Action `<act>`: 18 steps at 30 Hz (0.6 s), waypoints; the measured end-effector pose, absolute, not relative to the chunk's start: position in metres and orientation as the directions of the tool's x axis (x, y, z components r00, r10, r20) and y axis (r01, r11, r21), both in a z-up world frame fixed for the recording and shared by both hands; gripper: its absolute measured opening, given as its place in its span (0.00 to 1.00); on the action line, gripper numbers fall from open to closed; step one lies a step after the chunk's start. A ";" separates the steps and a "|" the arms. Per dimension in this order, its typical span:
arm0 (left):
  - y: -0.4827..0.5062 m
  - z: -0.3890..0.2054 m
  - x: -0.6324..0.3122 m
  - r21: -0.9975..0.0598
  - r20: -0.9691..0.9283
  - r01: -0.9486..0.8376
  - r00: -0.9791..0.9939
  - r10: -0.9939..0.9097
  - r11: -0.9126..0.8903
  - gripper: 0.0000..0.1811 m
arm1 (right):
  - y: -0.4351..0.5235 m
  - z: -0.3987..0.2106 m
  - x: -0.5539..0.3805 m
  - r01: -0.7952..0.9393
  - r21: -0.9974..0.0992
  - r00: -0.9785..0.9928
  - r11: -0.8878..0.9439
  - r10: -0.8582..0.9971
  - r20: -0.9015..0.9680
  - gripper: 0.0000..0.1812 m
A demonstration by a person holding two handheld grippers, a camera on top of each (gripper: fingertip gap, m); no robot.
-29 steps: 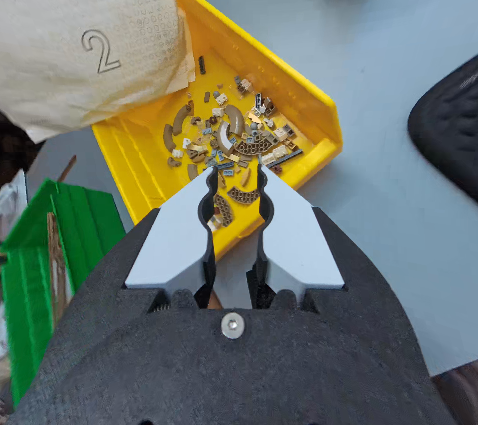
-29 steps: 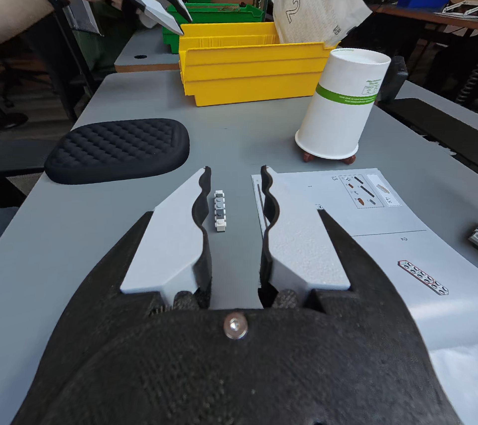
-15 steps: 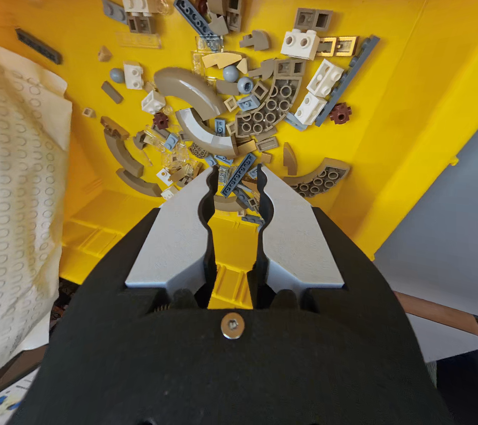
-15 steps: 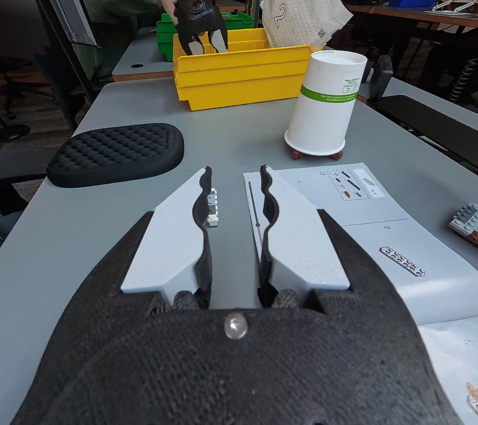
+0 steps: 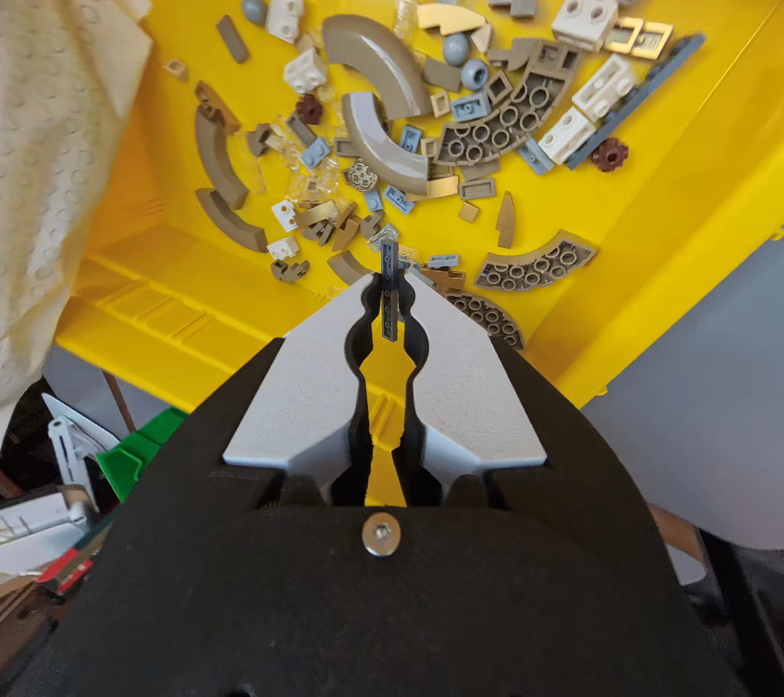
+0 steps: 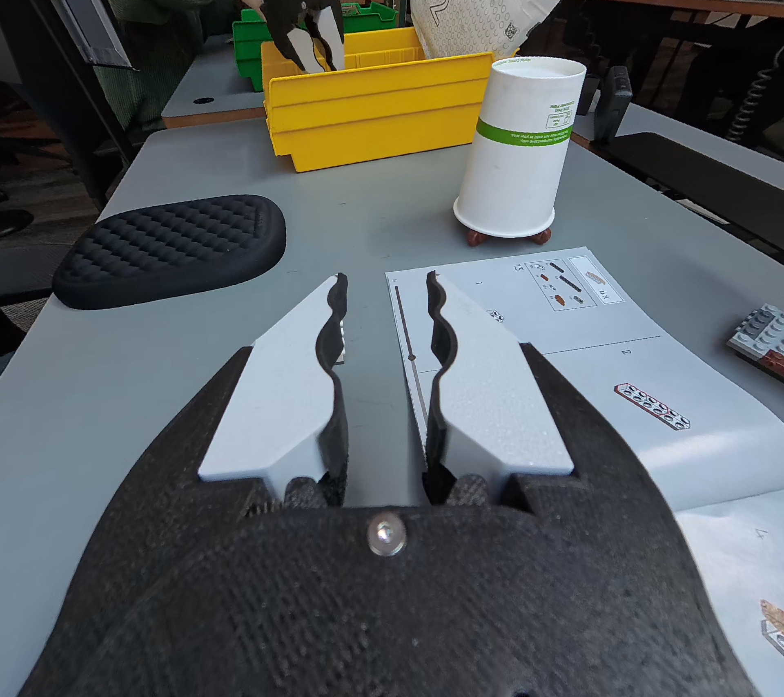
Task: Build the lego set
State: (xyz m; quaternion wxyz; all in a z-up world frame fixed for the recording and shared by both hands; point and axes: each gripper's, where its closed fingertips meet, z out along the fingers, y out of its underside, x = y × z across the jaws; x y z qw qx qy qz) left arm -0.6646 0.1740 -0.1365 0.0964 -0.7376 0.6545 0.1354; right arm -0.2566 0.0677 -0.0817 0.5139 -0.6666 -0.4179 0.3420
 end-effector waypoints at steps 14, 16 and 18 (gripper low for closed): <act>-0.024 -0.043 -0.431 -0.601 0.559 -0.549 0.230 -0.797 -0.581 0.03 | -0.023 -0.032 -0.338 0.269 -0.929 0.250 0.253 0.913 0.322 0.20; -0.051 -0.045 -0.404 -0.512 0.709 -0.598 0.111 -0.696 -0.616 0.03 | -0.049 -0.033 -0.358 0.366 -0.845 0.136 0.390 0.876 0.463 0.20; -0.070 -0.046 -0.387 -0.413 0.815 -0.671 0.029 -0.579 -0.616 0.03 | -0.060 -0.040 -0.365 0.467 -0.738 0.054 0.488 0.817 0.574 0.21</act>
